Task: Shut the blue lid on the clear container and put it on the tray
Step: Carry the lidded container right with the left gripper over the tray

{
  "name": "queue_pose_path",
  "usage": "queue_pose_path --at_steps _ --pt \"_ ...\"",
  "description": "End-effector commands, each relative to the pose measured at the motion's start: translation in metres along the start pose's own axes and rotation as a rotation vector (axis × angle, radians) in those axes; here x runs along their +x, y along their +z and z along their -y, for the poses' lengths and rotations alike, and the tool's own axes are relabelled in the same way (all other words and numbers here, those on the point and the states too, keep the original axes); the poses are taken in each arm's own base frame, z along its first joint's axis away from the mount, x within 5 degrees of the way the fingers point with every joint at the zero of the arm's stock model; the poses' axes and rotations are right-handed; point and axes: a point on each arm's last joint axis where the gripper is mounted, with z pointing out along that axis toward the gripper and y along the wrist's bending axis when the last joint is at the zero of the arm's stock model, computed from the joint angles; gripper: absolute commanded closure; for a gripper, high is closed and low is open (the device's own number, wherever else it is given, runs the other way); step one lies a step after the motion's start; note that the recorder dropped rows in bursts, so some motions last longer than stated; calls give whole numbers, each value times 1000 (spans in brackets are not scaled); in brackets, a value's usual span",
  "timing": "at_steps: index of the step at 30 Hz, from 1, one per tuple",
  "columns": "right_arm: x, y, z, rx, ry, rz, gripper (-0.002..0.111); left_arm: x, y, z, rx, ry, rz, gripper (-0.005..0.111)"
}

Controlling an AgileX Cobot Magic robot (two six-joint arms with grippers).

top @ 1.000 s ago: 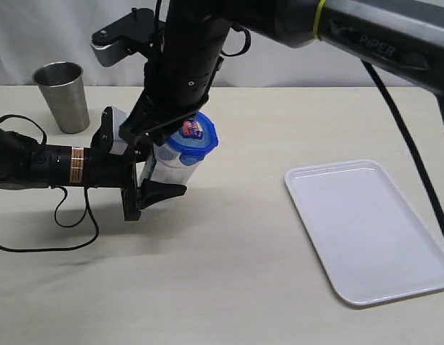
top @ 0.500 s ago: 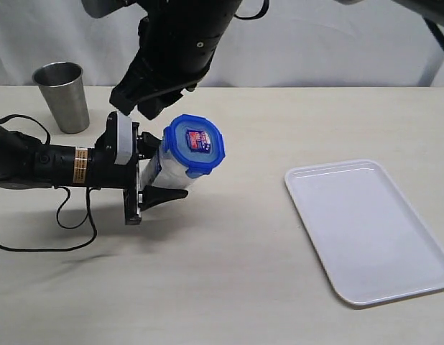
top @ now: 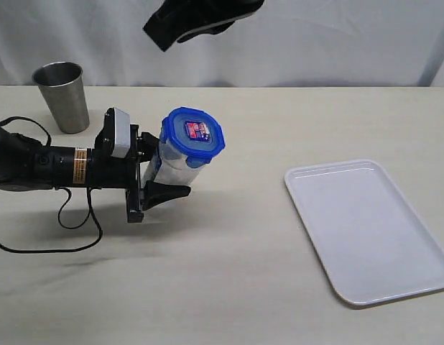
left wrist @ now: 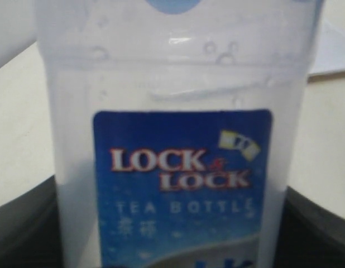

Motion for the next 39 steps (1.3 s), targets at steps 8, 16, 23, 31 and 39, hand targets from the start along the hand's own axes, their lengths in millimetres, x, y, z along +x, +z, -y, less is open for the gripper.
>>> queue_pose_path --at_steps 8,16,23,31,39 --pt "81 -105 -23 165 25 341 104 -57 10 5 36 -18 -93 107" --pt "159 -157 -48 233 73 636 104 -85 37 23 38 53 -180 107" --pt "218 -178 -68 261 109 921 104 -107 72 43 -6 179 -289 107" --pt "261 -194 -81 288 117 1164 104 -147 116 51 -147 348 -420 107" --pt "272 -199 -85 269 153 1227 104 -179 143 45 -302 502 -503 107"
